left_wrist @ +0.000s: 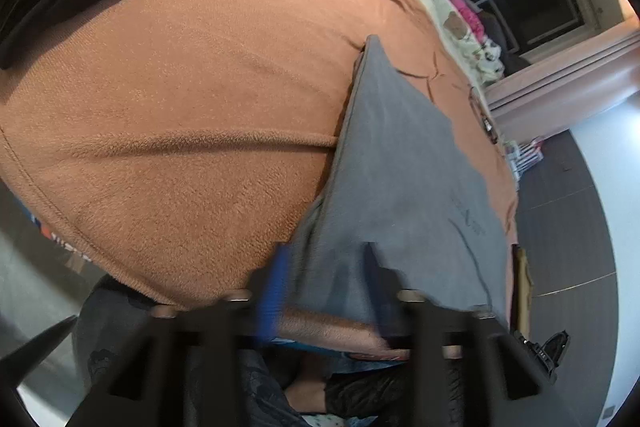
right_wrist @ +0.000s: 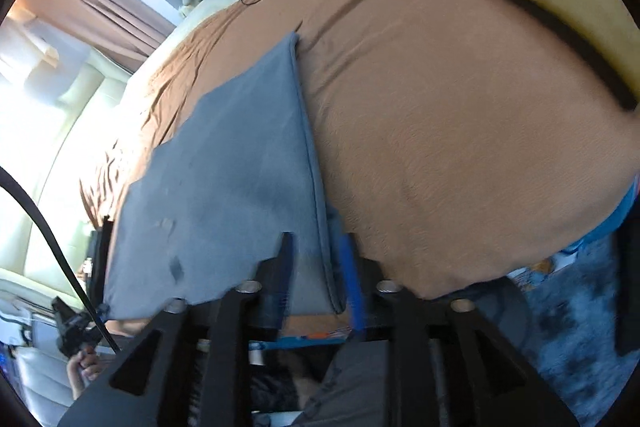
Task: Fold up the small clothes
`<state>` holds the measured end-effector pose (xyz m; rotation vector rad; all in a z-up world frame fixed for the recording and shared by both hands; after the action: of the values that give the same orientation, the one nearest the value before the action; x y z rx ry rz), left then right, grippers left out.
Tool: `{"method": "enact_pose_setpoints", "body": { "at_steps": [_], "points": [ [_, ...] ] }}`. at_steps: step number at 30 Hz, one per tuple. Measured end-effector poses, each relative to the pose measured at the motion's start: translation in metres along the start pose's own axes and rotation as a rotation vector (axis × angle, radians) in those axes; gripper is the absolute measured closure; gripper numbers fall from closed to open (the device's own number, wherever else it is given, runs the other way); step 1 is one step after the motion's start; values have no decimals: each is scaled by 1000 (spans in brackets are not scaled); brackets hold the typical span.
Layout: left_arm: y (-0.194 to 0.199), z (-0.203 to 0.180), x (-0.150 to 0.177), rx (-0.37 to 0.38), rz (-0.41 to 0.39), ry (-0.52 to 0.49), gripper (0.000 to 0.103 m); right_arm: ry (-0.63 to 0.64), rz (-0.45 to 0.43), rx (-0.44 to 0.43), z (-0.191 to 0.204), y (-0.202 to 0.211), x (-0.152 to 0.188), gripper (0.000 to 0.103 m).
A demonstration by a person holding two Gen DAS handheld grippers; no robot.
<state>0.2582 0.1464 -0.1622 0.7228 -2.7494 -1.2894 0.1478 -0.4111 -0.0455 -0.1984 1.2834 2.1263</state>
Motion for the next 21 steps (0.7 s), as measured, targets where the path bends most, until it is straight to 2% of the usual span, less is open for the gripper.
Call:
{"method": "enact_pose_setpoints", "body": {
  "at_steps": [3, 8, 13, 21],
  "points": [
    [-1, 2, 2, 16, -7, -8, 44, 64, -25, 33, 22, 9, -6, 61],
    [-6, 8, 8, 68, -2, 20, 44, 183, -9, 41, 74, -1, -7, 61],
    [-5, 11, 13, 101, -20, 40, 44, 288, 38, 33, 123, -28, -2, 61],
    [-3, 13, 21, 106, -46, 42, 44, 417, 80, 18, 177, -68, 2, 61]
  ]
}}
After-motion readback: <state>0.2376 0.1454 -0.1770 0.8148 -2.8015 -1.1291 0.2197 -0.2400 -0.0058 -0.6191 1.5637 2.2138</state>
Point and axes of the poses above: each gripper's, at about its wrist camera, not at the fingertips, and y roughly against the way its jaws point, z to its left, x to its underside, the point moved 2 cm from there along -y, roughly the way its jaws point, and after that the axes turned 10 degrees about z, right-handed, at the moved point
